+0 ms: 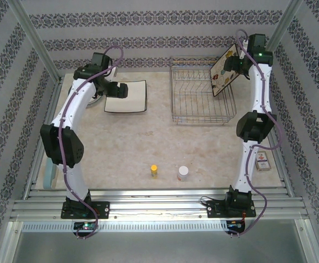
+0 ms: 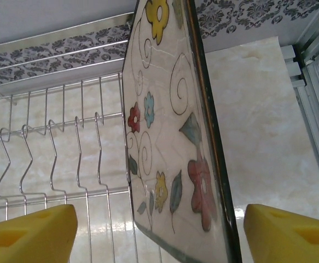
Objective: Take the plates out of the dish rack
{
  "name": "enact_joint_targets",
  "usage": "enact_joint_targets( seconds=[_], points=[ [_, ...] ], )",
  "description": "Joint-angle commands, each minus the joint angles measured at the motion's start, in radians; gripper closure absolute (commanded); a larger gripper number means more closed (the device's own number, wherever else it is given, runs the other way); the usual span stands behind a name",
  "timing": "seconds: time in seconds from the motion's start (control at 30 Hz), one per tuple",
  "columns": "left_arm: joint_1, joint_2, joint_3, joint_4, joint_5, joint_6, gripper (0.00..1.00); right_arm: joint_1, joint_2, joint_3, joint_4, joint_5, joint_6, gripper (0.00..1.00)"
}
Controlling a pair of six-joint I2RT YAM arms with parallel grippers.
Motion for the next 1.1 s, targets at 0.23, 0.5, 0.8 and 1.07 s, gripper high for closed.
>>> enact_joint_targets(
  seconds=[0.23, 0.5, 0.8, 1.07],
  points=[
    [0.012, 0.030, 0.042, -0.003, -0.016, 0.022, 0.00, 0.034, 0.046, 0.028, 0.091, 0.051, 0.006, 0.45],
    [0.012, 0.036, 0.052, -0.007, -0.016, 0.023, 0.00, 0.040, 0.055, 0.027, 0.105, 0.105, 0.026, 0.66],
    [0.012, 0.048, 0.075, -0.024, -0.022, 0.019, 0.00, 0.049, 0.044, 0.027, 0.112, 0.095, 0.032, 0.92],
    [0.012, 0.067, 0.081, -0.035, -0.036, 0.015, 0.00, 0.065, 0.010, 0.027, 0.104, 0.092, 0.033, 1.00]
  ],
)
